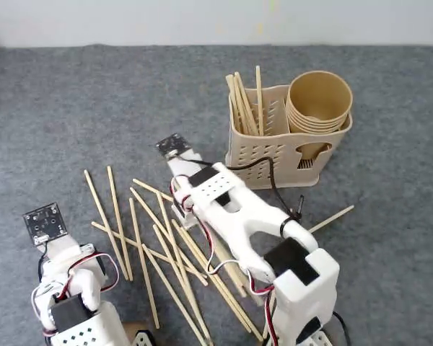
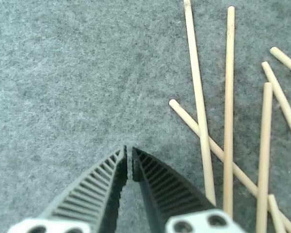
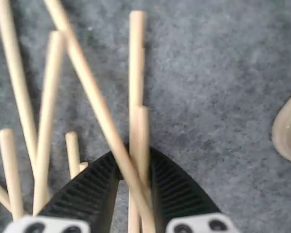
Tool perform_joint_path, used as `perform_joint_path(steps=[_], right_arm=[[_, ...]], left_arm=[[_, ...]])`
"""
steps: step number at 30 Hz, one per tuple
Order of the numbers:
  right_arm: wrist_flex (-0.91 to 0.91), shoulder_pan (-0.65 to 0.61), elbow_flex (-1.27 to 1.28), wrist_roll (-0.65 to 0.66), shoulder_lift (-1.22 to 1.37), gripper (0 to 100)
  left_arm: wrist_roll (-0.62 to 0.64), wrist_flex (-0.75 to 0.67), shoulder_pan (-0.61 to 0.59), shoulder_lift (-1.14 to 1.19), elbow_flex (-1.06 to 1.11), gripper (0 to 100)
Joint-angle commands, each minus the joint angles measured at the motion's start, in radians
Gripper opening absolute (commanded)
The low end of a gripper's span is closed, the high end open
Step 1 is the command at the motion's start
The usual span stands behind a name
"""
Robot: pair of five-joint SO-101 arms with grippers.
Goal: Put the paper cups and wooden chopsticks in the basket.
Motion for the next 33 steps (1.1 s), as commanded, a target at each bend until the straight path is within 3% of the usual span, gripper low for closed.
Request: perform_joint_path(steps=[1,20,33], right_arm=[[0.018,-0.001,0.0,0.011,-0.065,0.6],[0.239,0.039,-0.002,0.011,-0.572,0.8],[0.234,0.117,-0.006,0.009,-0.909,0.8]], left_arm=[[-0.002,-0.003,0.003,-0.014,-0.012,2],[-0.002,-0.003,0.003,-0.014,-0.012,2],[-0.002,-0.003,0.003,-0.014,-0.012,2]])
